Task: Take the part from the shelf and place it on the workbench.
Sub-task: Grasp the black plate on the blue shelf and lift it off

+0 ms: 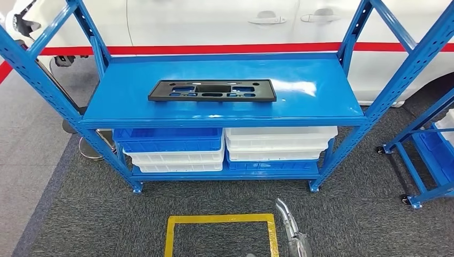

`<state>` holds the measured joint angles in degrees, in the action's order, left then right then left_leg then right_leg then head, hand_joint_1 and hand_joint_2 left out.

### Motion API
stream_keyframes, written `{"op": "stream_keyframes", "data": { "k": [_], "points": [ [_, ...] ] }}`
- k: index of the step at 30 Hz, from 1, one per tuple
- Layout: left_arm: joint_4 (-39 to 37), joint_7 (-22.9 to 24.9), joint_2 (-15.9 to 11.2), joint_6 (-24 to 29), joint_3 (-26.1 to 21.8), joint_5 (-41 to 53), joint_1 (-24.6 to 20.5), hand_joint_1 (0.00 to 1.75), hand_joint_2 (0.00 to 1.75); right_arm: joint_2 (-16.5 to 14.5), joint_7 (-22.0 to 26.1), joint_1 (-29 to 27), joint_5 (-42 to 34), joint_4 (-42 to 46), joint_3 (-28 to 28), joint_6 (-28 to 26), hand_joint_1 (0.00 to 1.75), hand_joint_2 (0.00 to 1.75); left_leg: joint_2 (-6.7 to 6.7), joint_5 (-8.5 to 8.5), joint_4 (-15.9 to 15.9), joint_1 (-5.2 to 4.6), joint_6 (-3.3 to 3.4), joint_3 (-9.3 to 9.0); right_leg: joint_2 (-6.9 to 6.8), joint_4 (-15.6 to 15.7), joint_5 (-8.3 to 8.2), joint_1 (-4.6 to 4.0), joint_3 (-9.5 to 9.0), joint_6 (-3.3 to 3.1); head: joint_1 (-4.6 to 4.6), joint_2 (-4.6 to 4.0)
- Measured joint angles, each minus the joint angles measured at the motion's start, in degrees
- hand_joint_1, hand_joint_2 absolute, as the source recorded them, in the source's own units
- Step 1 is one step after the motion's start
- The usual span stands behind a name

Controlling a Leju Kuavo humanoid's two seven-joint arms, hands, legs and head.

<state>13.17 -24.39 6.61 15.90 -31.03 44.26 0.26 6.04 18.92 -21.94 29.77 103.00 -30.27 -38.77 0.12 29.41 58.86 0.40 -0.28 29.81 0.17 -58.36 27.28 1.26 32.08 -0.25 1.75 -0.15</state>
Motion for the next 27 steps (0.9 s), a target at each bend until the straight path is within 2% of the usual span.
{"op": "stream_keyframes", "data": {
  "k": [2, 4, 5, 6, 7, 9, 10, 11, 14, 16, 17, 19, 20, 21, 22, 24, 25, 26, 27],
  "points": [
    [0.0, 0.0, 0.1, -0.2, -0.1, 0.7, -0.1, 0.0, 0.0, 0.9, -1.5, 0.0, 0.0, 0.7, -1.3, -0.9, 0.0, 1.75, -0.03, 3.3, 5.3, 0.19, -0.5, 2.29, -0.15, 0.1, -0.08, 0.11, 0.01, -0.52, 0.0, 0.0],
    [-0.1, 0.0, 0.1, -0.2, -0.2, 0.9, -0.1, 0.0, 0.0, 1.5, -2.3, 0.1, 0.1, 1.0, -2.1, -1.2, 0.0, 1.75, -0.04, 6.79, 13.1, 0.28, -0.82, 6.01, -0.24, 0.1, -0.02, 0.01, 0.08, -0.7, 0.0, 0.0],
    [-0.1, 0.1, 0.1, -0.2, -0.2, 1.0, 0.0, 0.0, 0.0, 1.7, -2.6, 0.1, 0.2, 1.1, -2.3, -1.4, 0.0, 1.75, -0.04, 7.29, 15.5, 0.3, -0.89, 7.23, -0.25, 0.1, 0.01, -0.01, 0.07, -0.72, 0.0, 0.0],
    [-0.1, 0.1, 0.1, -0.2, -0.2, 1.1, 0.0, 0.0, 0.0, 1.9, -2.9, 0.2, 0.5, 1.1, -2.5, -1.4, 0.0, 1.75, -0.04, 6.53, 15.6, 0.3, -0.88, 7.44, -0.24, 0.0, 0.05, -0.02, 0.01, -0.7, 0.0, 0.0],
    [-0.1, 0.2, 0.1, -0.2, -0.2, 1.2, 0.0, 0.0, 0.0, 2.1, -3.3, 0.2, 1.0, 1.2, -2.7, -1.5, 0.0, 1.75, -0.04, 4.73, 13.5, 0.3, -0.8, 6.57, -0.21, 0.0, 0.11, 0.0, -0.09, -0.65, 0.0, 0.0],
    [-0.2, 0.3, 0.1, -0.2, -0.2, 1.5, -0.1, 0.0, 0.0, 2.3, -4.3, 0.3, 2.6, 1.4, -2.9, -1.5, 0.0, 1.75, -0.05, 0.53, 5.4, 0.29, -0.45, 3.02, -0.15, -0.1, 0.29, -0.01, -0.32, -0.36, 0.0, 0.0],
    [-0.2, 0.4, 0.1, -0.2, -0.3, 1.5, -0.1, 0.0, 0.0, 2.4, -4.8, 0.4, 3.8, 1.6, -2.9, -1.5, 0.0, 1.75, -0.04, -0.71, 2.2, 0.19, -0.19, 1.7, -0.12, -0.2, 0.37, -0.09, -0.35, -0.1, -0.01, 0.0],
    [-0.2, 0.5, 0.1, -0.2, -0.3, 1.7, -0.2, 0.0, 0.0, 2.5, -5.5, 0.6, 5.5, 1.7, -2.9, -1.5, 0.0, 1.75, -0.02, -1.24, 0.4, 0.08, 0.08, 1.0, -0.09, -0.2, 0.38, -0.18, -0.34, 0.21, -0.01, 0.0],
    [-0.3, 1.0, 0.1, -0.2, -0.3, 2.3, -0.3, 0.0, 0.0, 1.9, -7.5, 1.6, 14.3, 1.9, -2.2, -1.5, 0.0, 1.75, -0.02, -1.52, -0.4, -0.06, 1.06, 1.07, -0.01, -0.1, 0.24, -0.29, -0.27, 1.26, -0.01, 0.0],
    [-0.3, 1.1, 0.1, -0.2, -0.4, 2.7, -0.3, 0.0, 0.0, 0.8, -8.5, 2.6, 22.1, 1.9, -0.9, -1.6, 0.0, 1.75, -0.16, -1.98, -0.8, 0.13, 1.91, 0.96, -0.04, -1.8, 1.61, -0.2, 0.51, 1.75, -0.02, 0.0],
    [-0.3, 1.2, 0.1, -0.2, -0.5, 2.8, -0.4, 0.0, 0.0, 0.1, -8.7, 3.2, 26.0, 1.8, -0.2, -1.6, 0.0, 1.75, -0.26, -2.16, -1.0, 0.18, 2.25, 0.91, -0.06, -4.4, 3.2, -0.16, 1.68, 1.89, -0.02, 0.0],
    [-0.3, 1.2, 0.1, -0.3, -0.6, 3.1, -0.5, 0.0, 0.0, -1.6, -9.0, 4.1, 34.0, 1.4, 1.3, -1.5, 0.0, 1.75, -0.36, -2.24, -0.9, -0.04, 2.58, 1.1, -0.08, -11.8, 6.9, -0.16, 5.28, 2.02, -0.02, 0.0],
    [-0.3, 1.2, 0.1, -0.3, -0.7, 3.3, -0.5, 0.0, 0.0, -2.5, -9.1, 4.4, 37.7, 1.0, 2.0, -1.5, 0.0, 1.75, -0.37, -2.24, -0.9, -0.17, 2.65, 1.16, -0.08, -14.8, 7.8, -0.16, 6.77, 2.02, -0.02, 0.0],
    [-0.3, 1.2, 0.1, -0.4, -0.7, 3.5, -0.6, 0.0, 0.0, -3.4, -9.2, 4.6, 41.2, 0.6, 2.7, -1.5, 0.0, 1.75, -0.35, -2.22, -0.9, -0.3, 2.71, 1.18, -0.09, -16.1, 7.63, -0.17, 7.45, 1.96, -0.02, 0.0],
    [-0.3, 1.2, 0.1, -0.5, -0.8, 3.7, -0.6, 0.0, 0.0, -4.3, -9.3, 4.9, 44.4, 0.3, 3.4, -1.5, 0.0, 1.75, -0.31, -2.18, -0.8, -0.42, 2.73, 1.13, -0.09, -15.1, 6.35, -0.23, 7.02, 1.79, -0.02, 0.0],
    [-0.3, 1.3, 0.1, -0.7, -0.8, 4.2, -0.7, 0.0, 0.0, -5.6, -9.5, 5.5, 48.7, -0.3, 4.3, -1.5, 0.0, 1.75, -0.2, -2.07, -0.8, -0.64, 2.67, 0.89, -0.09, -7.8, 2.34, -0.56, 3.58, 1.0, -0.02, 0.0],
    [-0.3, 1.4, 0.2, -0.8, -0.9, 4.3, -0.8, 0.0, 0.0, -6.1, -9.5, 5.7, 49.9, -0.5, 4.5, -1.5, 0.0, 1.75, -0.14, -1.97, -0.7, -0.8, 2.54, 0.85, -0.14, -4.1, 0.92, -0.76, 1.85, 0.58, -0.02, 0.0],
    [-0.3, 1.5, 0.2, -0.9, -0.9, 4.5, -0.8, 0.0, 0.0, -6.5, -9.6, 5.9, 50.6, -0.6, 4.7, -1.5, 0.0, 1.75, -0.1, -1.9, -0.6, -0.87, 2.36, 0.89, -0.2, -1.6, 0.14, -0.97, 0.7, 0.27, -0.02, 0.0],
    [-0.3, 1.5, 0.2, -1.0, -1.0, 4.5, -0.9, 0.0, 0.0, -6.8, -9.7, 6.0, 51.1, -0.8, 4.8, -1.5, 0.0, 1.75, -0.09, -1.85, -0.6, -0.88, 2.12, 0.96, -0.25, -0.4, 0.01, -1.14, 0.24, 0.09, -0.02, 0.0]
  ]
}}
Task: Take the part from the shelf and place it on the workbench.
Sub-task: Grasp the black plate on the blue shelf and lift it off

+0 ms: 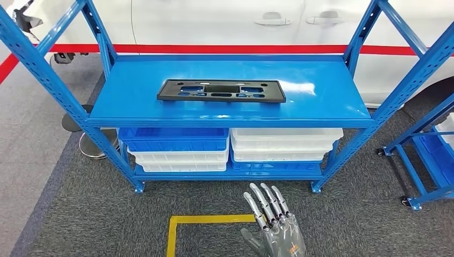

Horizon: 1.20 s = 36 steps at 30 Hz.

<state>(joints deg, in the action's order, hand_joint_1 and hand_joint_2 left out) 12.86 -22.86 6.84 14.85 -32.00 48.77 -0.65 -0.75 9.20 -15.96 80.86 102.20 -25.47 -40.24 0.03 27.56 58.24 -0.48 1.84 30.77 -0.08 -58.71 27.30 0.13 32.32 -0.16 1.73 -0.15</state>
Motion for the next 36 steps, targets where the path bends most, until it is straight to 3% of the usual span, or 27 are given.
{"op": "stream_keyframes", "data": {
  "k": [4, 5, 7, 8, 9, 10, 11, 13, 15, 19, 21, 23, 24, 25, 26, 28, 29, 31, 34, 36],
  "points": [
    [0.0, 0.5, -0.2, -0.3, -0.4, 0.4, -0.2, 0.0, 0.0, -0.7, -2.9, 0.6, 3.7, -0.6, -0.1, 0.0, 0.0, 1.75, -0.04, 1.09, 1.1, 0.02, -1.27, 0.39, -0.1, 1.2, -0.51, 0.47, -0.43, -0.6, 0.01, 0.0],
    [0.0, 0.6, -0.3, -0.4, -0.5, 0.6, -0.3, 0.0, 0.0, -0.8, -4.3, 1.0, 5.0, -0.8, -0.5, 0.0, 0.0, 1.75, -0.02, 2.43, 3.2, 0.13, -1.65, 1.32, -0.17, 1.5, -0.66, 0.71, -0.57, -0.82, 0.02, 0.0],
    [-0.1, 1.0, -0.4, -0.7, -0.6, 0.9, -0.4, 0.0, 0.0, -0.7, -7.2, 2.0, 7.1, -1.5, -1.5, 0.0, 0.0, 1.75, 0.0, 5.98, 10.4, 0.64, -2.37, 4.67, -0.26, 1.6, -0.69, 0.73, -0.57, -1.02, 0.03, 0.0],
    [-0.1, 1.1, -0.5, -0.9, -0.7, 1.0, -0.4, 0.0, 0.0, -0.5, -8.5, 2.5, 7.9, -2.0, -2.1, 0.0, 0.0, 1.75, -0.01, 7.18, 13.8, 0.9, -2.68, 6.36, -0.28, 1.6, -0.69, 0.74, -0.55, -1.01, 0.03, 0.0],
    [-0.1, 1.3, -0.6, -1.1, -0.7, 1.2, -0.3, 0.0, 0.0, -0.3, -9.7, 3.0, 8.4, -2.6, -2.7, 0.0, 0.0, 1.75, -0.01, 7.3, 15.6, 1.13, -2.96, 7.34, -0.29, 1.5, -0.67, 0.78, -0.56, -0.98, 0.02, 0.0],
    [-0.1, 1.3, -0.7, -1.2, -0.7, 1.4, -0.3, 0.0, 0.0, 0.1, -10.7, 3.5, 8.7, -3.2, -3.3, 0.0, 0.0, 1.75, -0.02, 6.22, 15.1, 1.36, -3.2, 7.25, -0.28, 1.5, -0.62, 0.87, -0.58, -0.89, 0.02, 0.0],
    [-0.1, 1.4, -0.8, -1.3, -0.7, 1.6, -0.3, 0.0, 0.0, 0.5, -11.5, 4.1, 9.0, -3.8, -3.8, 0.0, 0.0, 1.75, -0.04, 4.33, 12.6, 1.58, -3.4, 6.2, -0.25, 1.4, -0.54, 1.0, -0.63, -0.74, 0.02, 0.0],
    [-0.1, 1.3, -1.0, -1.4, -0.7, 1.8, -0.5, 0.0, 0.0, 1.2, -12.7, 5.1, 9.1, -4.7, -4.6, 0.0, 0.0, 1.75, -0.02, 0.72, 4.9, 1.81, -3.69, 2.71, -0.21, 0.9, -0.17, 1.18, -0.67, -0.08, 0.02, 0.0],
    [-0.2, 1.0, -1.0, -1.5, -0.7, 2.0, -0.6, 0.0, 0.0, 1.9, -13.4, 6.0, 9.2, -5.4, -5.3, 0.0, 0.0, 1.75, 0.18, -0.33, 0.8, 1.7, -3.08, 0.99, -0.16, 0.5, 0.05, 1.13, -0.51, 0.77, 0.02, 0.0],
    [-0.2, -0.5, -1.1, -2.8, -0.9, 1.9, -0.7, 0.0, 0.0, 3.7, -14.4, 8.0, 9.2, -7.2, -6.9, 0.0, 0.0, 1.75, 0.33, -0.38, 0.4, 1.39, -0.96, 1.01, -0.13, -0.3, 0.57, 1.3, -0.08, 2.18, 0.02, 0.0],
    [-0.2, -1.4, -1.1, -4.4, -1.1, 1.4, -0.8, 0.0, 0.0, 4.2, -14.7, 8.7, 9.2, -8.0, -7.5, 0.0, 0.0, 1.75, 0.29, -0.53, 0.2, 1.43, -0.16, 0.93, -0.13, -5.0, 3.2, 1.28, 2.22, 2.4, 0.01, 0.0],
    [-0.2, -1.7, -1.2, -5.7, -1.6, 1.1, -0.9, 0.0, 0.0, 4.5, -14.9, 9.1, 9.2, -8.7, -8.3, 0.0, 0.0, 1.75, 0.27, -0.42, 0.2, 1.16, 0.27, 0.94, -0.1, -12.6, 6.36, 1.16, 6.26, 2.33, 0.01, 0.0],
    [-0.2, -1.6, -1.3, -6.0, -1.8, 1.0, -0.8, 0.0, 0.0, 4.6, -15.0, 9.2, 9.2, -9.0, -8.7, 0.0, 0.0, 1.75, 0.28, -0.34, 0.2, 0.98, 0.39, 0.85, -0.1, -15.0, 6.8, 1.12, 7.7, 2.21, 0.01, 0.0],
    [-0.2, -1.4, -1.3, -6.2, -2.0, 1.0, -0.8, 0.0, 0.0, 4.7, -15.2, 9.2, 9.2, -9.4, -9.1, 0.0, 0.0, 1.75, 0.31, -0.23, 0.3, 0.78, 0.5, 0.71, -0.09, -15.6, 6.14, 1.06, 8.23, 2.0, 0.01, 0.0],
    [-0.2, -1.3, -1.3, -6.3, -2.1, 1.0, -0.8, 0.0, 0.0, 4.7, -15.3, 9.2, 9.2, -9.6, -9.4, 0.0, 0.0, 1.75, 0.36, -0.1, 0.3, 0.6, 0.55, 0.47, -0.08, -13.8, 4.42, 0.89, 7.61, 1.64, 0.02, 0.0],
    [-0.2, -0.9, -1.3, -6.4, -2.2, 1.0, -0.7, 0.0, 0.0, 4.7, -15.6, 9.4, 9.2, -10.0, -10.1, 0.0, 0.0, 1.75, 0.45, 0.28, 0.2, 0.31, 0.52, 0.02, -0.06, -6.6, 0.37, 0.33, 4.37, 0.38, 0.02, 0.0],
    [-0.2, -0.7, -1.3, -6.5, -2.2, 1.1, -0.7, 0.0, 0.0, 4.7, -15.7, 9.5, 9.2, -10.1, -10.4, 0.0, 0.0, 1.75, 0.48, 0.54, 0.3, 0.17, 0.35, -0.1, -0.09, -3.3, -0.74, 0.02, 2.9, -0.23, 0.01, 0.0],
    [-0.2, -0.5, -1.3, -6.6, -2.3, 1.1, -0.7, 0.0, 0.0, 4.7, -15.8, 9.6, 9.2, -10.2, -11.0, 0.0, 0.0, 1.75, 0.42, 1.02, 0.2, 0.23, -0.19, -0.1, -0.16, -0.4, -0.83, -0.45, 1.63, -1.01, 0.01, 0.0],
    [-0.2, -0.8, -1.5, -6.8, -2.5, 1.1, -0.8, 0.0, 0.0, 4.7, -15.8, 9.6, 9.1, -10.4, -11.7, 0.0, 0.0, 1.75, 0.17, 1.76, 0.5, 0.33, -1.15, -0.62, -0.05, 0.9, -0.71, -0.16, 0.58, -1.21, 0.02, 0.0],
    [-0.2, -1.0, -1.6, -6.8, -2.6, 1.1, -0.9, 0.0, 0.0, 4.6, -15.8, 9.8, 8.9, -10.6, -12.2, 0.0, 0.0, 1.75, 0.09, 3.66, 4.4, 0.41, -1.76, 0.87, -0.13, 1.9, -0.63, 0.34, -0.72, -1.37, 0.03, 0.0]
  ]
}}
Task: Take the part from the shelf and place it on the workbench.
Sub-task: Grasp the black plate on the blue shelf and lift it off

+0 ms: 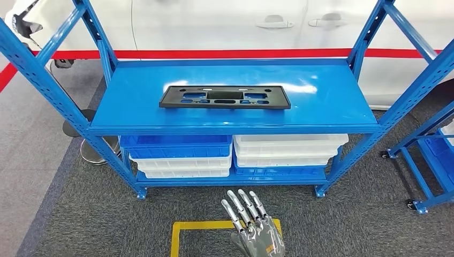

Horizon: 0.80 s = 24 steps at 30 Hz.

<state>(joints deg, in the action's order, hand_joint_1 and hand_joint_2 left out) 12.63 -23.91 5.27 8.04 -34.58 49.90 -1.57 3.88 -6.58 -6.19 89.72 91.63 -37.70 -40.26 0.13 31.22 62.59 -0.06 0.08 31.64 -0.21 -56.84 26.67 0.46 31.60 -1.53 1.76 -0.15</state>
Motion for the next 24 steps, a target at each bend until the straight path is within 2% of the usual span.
{"op": "stream_keyframes", "data": {
  "k": [2, 3, 4, 5, 7, 8, 9, 10, 13, 15, 18, 19, 20, 21, 23, 24],
  "points": [
    [0.0, -0.1, 0.0, 0.0, 0.0, 0.0, 0.0, 0.0, 0.0, 0.0, 0.1, 0.1, -0.3, -0.2, -0.4, 0.0, 0.0, 1.75, 0.0, 2.65, 7.4, 0.34, -0.58, 4.35, -0.08, 0.2, 0.6, 0.01, -0.83, -0.13, 0.0, 0.0],
    [0.0, -0.1, 0.0, 0.0, -0.1, 0.0, 0.2, 0.0, 0.0, 0.0, 0.1, 0.1, -0.4, -0.4, -0.5, 0.0, 0.0, 1.75, 0.0, 3.07, 10.3, 0.53, -0.84, 6.41, -0.06, 0.1, 1.0, 0.03, -1.25, -0.09, 0.0, 0.0],
    [0.0, -0.1, -0.1, 0.0, -0.1, 0.0, 0.3, 0.0, 0.0, 0.0, 0.2, 0.1, -0.6, -0.6, -0.6, 0.0, 0.0, 1.75, -0.01, 2.29, 11.3, 0.68, -1.04, 7.6, -0.01, 0.1, 1.47, 0.09, -1.77, 0.01, 0.0, 0.0],
    [0.0, -0.1, -0.1, 0.0, -0.2, 0.0, 0.4, 0.0, 0.0, 0.0, 0.3, 0.1, -0.7, -0.8, -0.6, 0.0, 0.0, 1.75, -0.02, 0.4, 10.1, 0.81, -1.19, 7.73, 0.05, 0.1, 1.97, 0.18, -2.39, 0.16, 0.01, 0.0],
    [0.0, 0.0, -0.2, 0.1, -0.3, 0.2, 0.5, 0.0, 0.0, -0.1, 0.6, 0.1, -1.1, -1.0, -0.6, 0.0, 0.0, 1.75, -0.09, -4.66, 3.2, 1.02, -1.28, 5.52, 0.11, 0.0, 3.15, 0.36, -3.82, 0.69, 0.01, 0.0],
    [0.0, 0.1, -0.2, 0.1, -0.4, 0.2, 0.5, 0.0, 0.0, -0.1, 0.8, 0.2, -1.3, -1.1, -0.6, 0.0, 0.0, 1.75, -0.13, -6.07, 0.0, 0.97, -1.15, 4.22, 0.13, -0.1, 3.73, 0.32, -4.31, 1.06, 0.0, 0.0],
    [-0.1, 0.2, -0.1, 0.1, -0.6, 0.3, 0.5, 0.0, 0.0, -0.1, 1.0, 0.2, -1.4, -1.2, -0.6, 0.0, 0.0, 1.75, -0.14, -6.61, -2.0, 0.9, -0.79, 3.35, 0.14, -0.1, 4.18, 0.25, -4.61, 1.43, 0.0, 0.0],
    [-0.1, 0.2, -0.1, 0.1, -0.7, 0.3, 0.5, 0.0, 0.0, -0.2, 1.1, 0.3, -1.5, -1.2, -0.6, 0.0, 0.0, 1.75, -0.13, -6.26, -2.8, 0.8, -0.31, 2.98, 0.16, -0.1, 4.47, 0.12, -4.8, 1.78, -0.01, 0.0],
    [-0.1, 0.4, -0.2, 0.1, -0.9, 0.5, 0.5, 0.0, 0.0, -0.3, 1.8, 0.4, -1.9, -1.2, -0.6, 0.0, 0.0, 1.75, 0.03, -5.35, -3.4, 0.75, 1.17, 2.3, 0.2, -1.0, 4.62, 0.14, -4.89, 2.48, -0.01, 0.0],
    [-0.1, 0.4, -0.2, 0.2, -1.0, 0.6, 0.4, 0.0, 0.0, -0.4, 2.4, 0.6, -2.3, -1.2, -0.5, 0.0, 0.0, 1.75, 0.11, -4.89, -3.7, 0.81, 1.92, 1.31, 0.19, -5.4, 5.56, 0.29, -2.55, 2.81, -0.02, 0.0],
    [-0.1, 0.4, -0.2, 0.3, -1.0, 0.9, 0.3, 0.0, 0.0, -0.4, 3.3, 0.6, -2.8, -1.3, -0.4, 0.0, 0.0, 1.75, 0.2, -3.82, -3.8, 0.59, 2.51, 0.09, 0.19, -15.7, 9.22, 0.28, 4.95, 3.01, -0.02, 0.0],
    [-0.1, 0.4, -0.2, 0.3, -1.0, 1.0, 0.3, 0.0, 0.0, -0.4, 3.5, 0.6, -2.9, -1.3, -0.4, 0.0, 0.0, 1.75, 0.26, -3.36, -3.8, 0.46, 2.55, -0.46, 0.19, -17.3, 9.52, 0.24, 6.85, 2.9, -0.02, 0.0],
    [-0.1, 0.4, -0.2, 0.3, -1.0, 1.1, 0.4, 0.0, 0.0, -0.5, 3.7, 0.6, -3.0, -1.3, -0.4, 0.0, 0.0, 1.75, 0.32, -2.84, -3.8, 0.31, 2.53, -1.14, 0.19, -16.9, 8.57, 0.11, 7.8, 2.63, -0.02, 0.0],
    [-0.1, 0.4, -0.2, 0.3, -1.1, 1.1, 0.4, 0.0, 0.0, -0.5, 3.8, 0.6, -3.0, -1.4, -0.3, 0.0, 0.0, 1.75, 0.36, -2.29, -3.8, 0.13, 2.5, -1.95, 0.2, -14.7, 6.42, -0.07, 7.81, 2.19, -0.02, 0.0],
    [-0.1, 0.4, -0.1, 0.3, -1.1, 1.1, 0.5, 0.0, 0.0, -0.6, 4.0, 0.5, -3.2, -1.4, -0.2, 0.0, 0.0, 1.75, 0.4, -1.21, -3.9, -0.12, 2.34, -3.37, 0.24, -7.7, 0.67, -0.78, 6.3, 0.83, -0.01, 0.0],
    [-0.2, 0.4, 0.0, 0.3, -1.1, 1.1, 0.4, 0.0, 0.0, -0.7, 4.3, 0.5, -3.3, -1.4, -0.1, 0.0, 0.0, 1.75, 0.45, -0.78, -4.0, -0.18, 2.14, -3.81, 0.33, -5.0, -0.83, -1.12, 5.66, 0.23, -0.03, 0.0]
  ]
}}
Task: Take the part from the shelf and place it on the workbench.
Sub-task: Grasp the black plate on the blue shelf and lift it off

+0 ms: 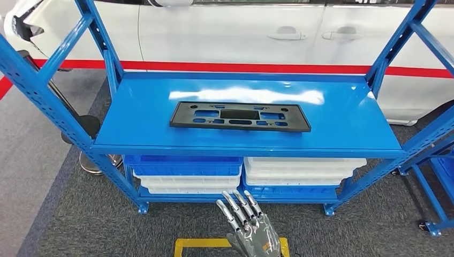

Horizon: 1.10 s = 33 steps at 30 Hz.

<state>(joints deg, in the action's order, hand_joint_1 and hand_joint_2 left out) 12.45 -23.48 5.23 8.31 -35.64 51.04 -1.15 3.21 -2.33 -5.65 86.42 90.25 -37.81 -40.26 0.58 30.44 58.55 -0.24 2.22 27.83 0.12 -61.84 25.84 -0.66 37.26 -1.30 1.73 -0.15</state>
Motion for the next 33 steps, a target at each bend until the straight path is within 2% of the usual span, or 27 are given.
{"op": "stream_keyframes", "data": {
  "k": [1, 2, 4, 5, 6, 9, 10, 11, 12, 13, 14, 15, 16, 18, 20, 21, 22, 24, 25, 26, 27, 29, 30, 31, 33],
  "points": [
    [0.0, 0.0, 0.1, 0.0, 0.0, 0.0, -0.1, 0.0, 0.0, -0.1, 0.3, 0.0, -0.2, 0.0, 0.1, 0.0, 0.0, 1.75, 0.04, 0.31, -0.2, 0.01, -0.27, -0.36, 0.08, 1.6, -0.93, -0.28, -0.37, -0.49, -0.02, 0.0],
    [-0.1, 0.1, 0.1, 0.0, 0.0, 0.1, -0.1, 0.0, 0.0, -0.2, 0.6, -0.1, -0.3, 0.0, 0.2, 0.0, 0.0, 1.75, 0.06, 0.3, -0.1, -0.03, -0.62, -0.75, 0.16, 2.2, -0.88, -0.42, -0.53, -0.72, -0.02, 0.0],
    [-0.1, 0.1, 0.0, 0.0, -0.1, 0.2, -0.2, 0.0, 0.0, -0.6, 1.1, -0.2, -0.6, -0.1, 0.6, 0.0, 0.0, 1.75, -0.02, 0.18, 0.5, -0.1, -1.23, -1.2, 0.22, 3.2, -1.11, -0.17, -1.72, -1.02, -0.03, 0.0],
    [-0.1, 0.1, -0.1, 0.0, -0.1, 0.2, -0.2, 0.0, 0.0, -0.8, 1.3, -0.2, -0.6, -0.1, 0.7, 0.0, 0.0, 1.75, -0.1, 0.25, 2.0, -0.12, -1.45, -0.87, 0.2, 3.6, -1.02, 0.04, -2.5, -1.12, -0.03, 0.0],
    [-0.1, 0.1, -0.2, 0.0, -0.1, 0.3, -0.3, 0.0, 0.0, -1.0, 1.5, -0.2, -0.6, -0.1, 0.9, 0.0, 0.0, 1.75, -0.15, 0.84, 4.0, -0.08, -1.72, 0.09, 0.17, 4.0, -0.83, 0.26, -3.24, -1.24, -0.03, 0.0],
    [-0.1, 0.1, -0.3, 0.0, -0.2, 0.3, -0.3, 0.0, 0.0, -1.4, 1.6, -0.1, -0.6, -0.1, 1.2, 0.0, 0.0, 1.75, -0.22, 5.18, 13.4, 0.47, -2.66, 6.19, 0.06, 4.3, 0.2, 0.44, -4.48, -1.41, -0.01, 0.0],
    [-0.1, 0.1, -0.4, 0.0, -0.3, 0.3, -0.2, 0.0, 0.0, -1.4, 1.6, -0.1, -0.6, -0.1, 1.3, 0.0, 0.0, 1.75, -0.23, 6.05, 15.1, 0.65, -2.96, 7.85, 0.1, 4.3, 0.6, 0.46, -4.89, -1.35, -0.02, 0.0],
    [-0.1, 0.1, -0.4, 0.0, -0.3, 0.3, -0.1, 0.0, 0.0, -1.5, 1.6, -0.2, -0.6, -0.1, 1.3, 0.0, 0.0, 1.75, -0.23, 5.56, 15.0, 0.79, -3.17, 8.62, 0.17, 4.3, 1.0, 0.49, -5.39, -1.26, -0.02, 0.0],
    [-0.1, 0.1, -0.5, 0.0, -0.3, 0.3, -0.1, 0.0, 0.0, -1.5, 1.6, -0.2, -0.6, -0.1, 1.4, 0.0, 0.0, 1.75, -0.24, 3.68, 12.9, 0.91, -3.31, 8.48, 0.23, 4.3, 1.44, 0.54, -6.0, -1.12, -0.02, 0.0],
    [-0.1, 0.1, -0.5, 0.0, -0.3, 0.3, 0.0, 0.0, 0.0, -1.5, 1.6, -0.2, -0.6, -0.2, 1.4, 0.0, 0.0, 1.75, -0.26, 0.75, 9.3, 0.99, -3.39, 7.61, 0.27, 4.3, 1.92, 0.58, -6.66, -0.92, -0.02, 0.0],
    [-0.1, 0.1, -0.5, 0.0, -0.3, 0.4, 0.0, 0.0, 0.0, -1.5, 1.7, -0.2, -0.7, -0.2, 1.4, 0.0, 0.0, 1.75, -0.31, -1.66, 5.6, 0.98, -3.28, 6.64, 0.26, 4.2, 2.38, 0.59, -7.3, -0.67, -0.03, 0.0],
    [-0.1, 0.1, -0.5, 0.0, -0.4, 0.4, 0.0, 0.0, 0.0, -1.6, 1.9, -0.2, -0.9, -0.2, 1.5, 0.0, 0.0, 1.75, -0.39, -2.8, 2.8, 0.87, -3.02, 5.87, 0.26, 4.2, 2.77, 0.56, -7.69, -0.38, -0.02, 0.0],
    [-0.1, 0.2, -0.5, 0.0, -0.4, 0.5, -0.1, 0.0, 0.0, -1.7, 2.2, -0.2, -1.0, -0.2, 1.6, 0.0, 0.0, 1.75, -0.47, -3.42, 1.1, 0.73, -2.6, 5.38, 0.24, 4.1, 3.13, 0.51, -7.87, -0.02, -0.02, 0.0],
    [-0.1, 0.2, -0.6, -0.1, -0.4, 0.7, 0.0, 0.0, 0.0, -1.9, 3.2, -0.2, -1.5, -0.2, 1.9, 0.0, 0.0, 1.75, -0.54, -3.11, 0.4, 0.58, -1.53, 5.1, 0.24, 3.7, 3.39, 0.39, -8.08, 0.67, -0.02, 0.0],
    [-0.1, 0.2, -0.7, -0.1, -0.5, 1.0, 0.1, 0.0, 0.0, -2.2, 4.3, -0.2, -2.0, -0.2, 2.3, 0.0, 0.0, 1.75, -0.52, -3.67, 0.0, 0.81, -0.65, 4.17, 0.2, 2.3, 3.87, 0.43, -8.07, 1.31, -0.03, 0.0],
    [-0.1, 0.2, -0.7, -0.2, -0.5, 1.1, 0.1, 0.0, 0.0, -2.4, 4.9, -0.2, -2.3, -0.2, 2.5, 0.0, 0.0, 1.75, -0.52, -3.59, -0.2, 0.92, -0.31, 3.64, 0.18, 0.7, 4.64, 0.5, -7.36, 1.57, -0.03, 0.0],
    [-0.1, 0.2, -0.7, -0.2, -0.5, 1.2, 0.0, 0.0, 0.0, -2.6, 5.4, -0.2, -2.7, -0.2, 2.8, 0.0, 0.0, 1.75, -0.53, -3.45, -0.4, 0.98, -0.03, 3.24, 0.17, -1.9, 5.91, 0.64, -5.91, 1.83, -0.04, 0.0],
    [-0.1, 0.2, -0.7, -0.2, -0.8, 1.4, -0.2, 0.0, 0.0, -3.1, 6.4, -0.3, -3.2, -0.3, 3.3, 0.0, 0.0, 1.75, -0.5, -2.97, -0.4, 0.94, 0.26, 2.85, 0.17, -8.7, 8.76, 0.92, -1.38, 2.25, -0.03, 0.0],
    [-0.1, 0.2, -0.8, -0.2, -0.9, 1.5, -0.2, 0.0, 0.0, -3.3, 6.8, -0.4, -3.4, -0.3, 3.6, 0.0, 0.0, 1.75, -0.48, -2.66, -0.4, 0.92, 0.26, 2.6, 0.16, -11.3, 9.33, 1.06, 0.74, 2.43, -0.03, 0.0],
    [-0.1, 0.2, -0.8, -0.2, -1.1, 1.6, -0.1, 0.0, 0.0, -3.5, 7.1, -0.6, -3.5, -0.3, 3.9, 0.0, 0.0, 1.75, -0.46, -2.3, -0.4, 0.91, 0.19, 2.22, 0.15, -12.1, 8.78, 1.18, 2.02, 2.54, -0.02, 0.0],
    [-0.1, 0.2, -0.8, -0.2, -1.2, 1.7, -0.1, 0.0, 0.0, -3.6, 7.2, -0.6, -3.6, -0.3, 4.1, 0.0, 0.0, 1.75, -0.43, -1.89, -0.4, 0.91, 0.07, 1.69, 0.14, -10.8, 6.99, 1.27, 2.2, 2.57, -0.03, 0.0],
    [-0.1, 0.2, -0.8, -0.2, -1.3, 1.8, 0.0, 0.0, 0.0, -3.8, 7.4, -0.7, -3.6, -0.3, 4.3, 0.0, 0.0, 1.75, -0.38, -0.96, -0.4, 0.92, -0.29, 0.37, 0.06, -4.0, 1.89, 1.31, 0.08, 2.23, -0.04, 0.0],
    [-0.1, 0.2, -0.8, -0.3, -1.3, 1.8, -0.1, 0.0, 0.0, -3.9, 7.4, -0.7, -3.6, -0.3, 4.4, 0.0, 0.0, 1.75, -0.34, -0.54, -0.5, 0.91, -0.54, -0.15, -0.04, -0.9, 0.93, 1.13, -0.9, 1.95, -0.05, 0.0],
    [-0.1, 0.2, -0.8, -0.3, -1.3, 1.8, -0.2, 0.0, 0.0, -4.0, 7.5, -0.7, -3.7, -0.3, 4.5, 0.0, 0.0, 1.75, -0.31, -0.17, -0.6, 0.9, -0.89, -0.39, -0.1, 1.1, 0.63, 0.91, -1.55, 1.57, -0.04, 0.0],
    [-0.1, 0.2, -0.8, -0.3, -1.4, 1.9, -0.2, 0.0, 0.0, -4.2, 7.7, -0.9, -3.9, -0.4, 4.8, 0.0, 0.0, 1.75, -0.3, 0.1, -0.3, 0.82, -1.72, -0.93, -0.11, 2.1, 1.2, 0.59, -1.85, 0.77, -0.03, 0.0]
  ]
}}
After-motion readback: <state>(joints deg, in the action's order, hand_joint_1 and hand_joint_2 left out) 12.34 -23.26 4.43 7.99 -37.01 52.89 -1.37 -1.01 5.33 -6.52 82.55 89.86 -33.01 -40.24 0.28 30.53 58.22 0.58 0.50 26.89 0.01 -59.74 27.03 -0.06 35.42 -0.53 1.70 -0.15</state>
